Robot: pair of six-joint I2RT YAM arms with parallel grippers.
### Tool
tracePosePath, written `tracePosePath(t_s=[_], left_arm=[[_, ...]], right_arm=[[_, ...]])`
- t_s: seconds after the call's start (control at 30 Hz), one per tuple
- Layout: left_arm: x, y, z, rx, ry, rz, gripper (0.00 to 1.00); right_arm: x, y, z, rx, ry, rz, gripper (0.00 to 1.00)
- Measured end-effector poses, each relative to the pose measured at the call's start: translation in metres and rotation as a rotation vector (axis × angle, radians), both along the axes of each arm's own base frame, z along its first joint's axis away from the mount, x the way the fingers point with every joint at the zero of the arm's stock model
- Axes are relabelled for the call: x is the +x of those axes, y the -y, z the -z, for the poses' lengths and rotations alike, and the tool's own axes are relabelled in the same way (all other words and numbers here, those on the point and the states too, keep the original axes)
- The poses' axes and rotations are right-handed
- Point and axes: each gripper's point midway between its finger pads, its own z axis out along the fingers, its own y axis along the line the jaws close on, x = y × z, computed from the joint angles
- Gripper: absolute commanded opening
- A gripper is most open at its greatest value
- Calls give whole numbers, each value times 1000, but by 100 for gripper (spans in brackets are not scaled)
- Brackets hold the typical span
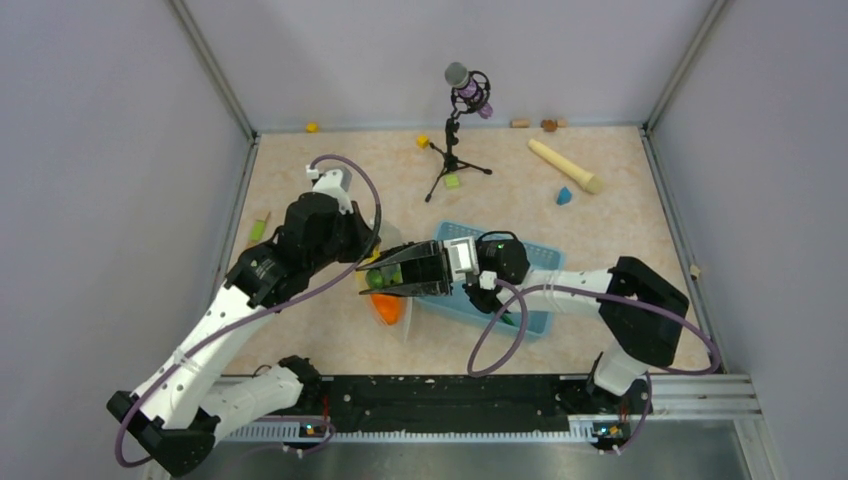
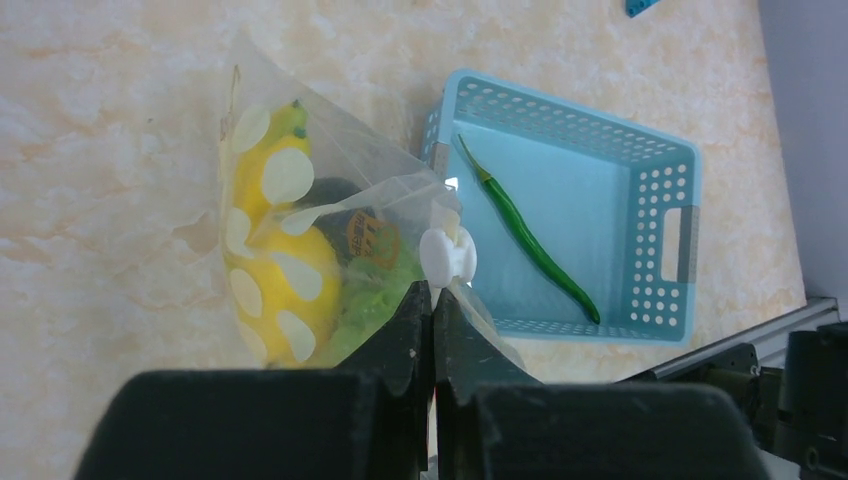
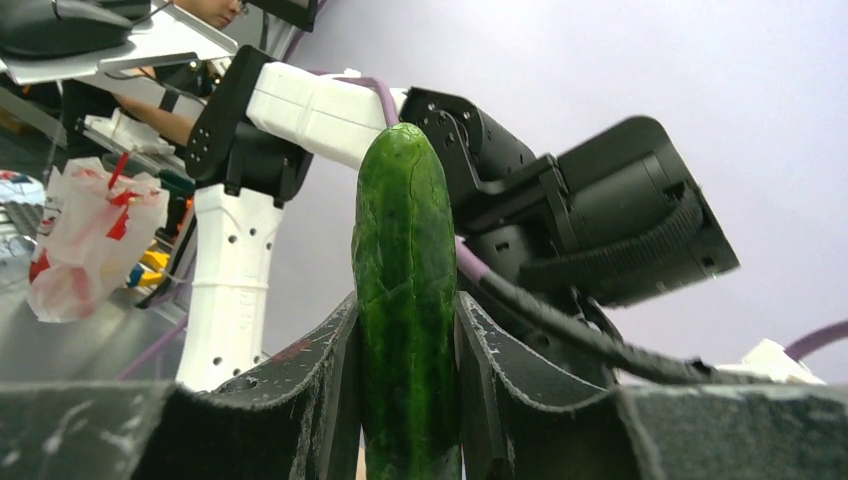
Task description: Place the food in the zip-top bag and seal the zipper
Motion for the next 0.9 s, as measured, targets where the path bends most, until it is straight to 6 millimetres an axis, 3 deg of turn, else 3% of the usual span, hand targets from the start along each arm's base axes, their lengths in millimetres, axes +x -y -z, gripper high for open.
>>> tracePosePath(t_s=[0.1,0.3,0.6,0.9], left_arm=[[-8,2,-6,-25,11,33,0],[-15,9,-3,-35,-7,95,0],[-16,3,-2,-37,-3,81,0],[-14,-4,5,-8,-1,61,0]], right_arm=[[3,-3,7,-1,17,13,12],[19,-24,40,-64,-3,17,12],[35,-18,49,-83,42,28,15],[41,-18,64,-109,78,28,29]])
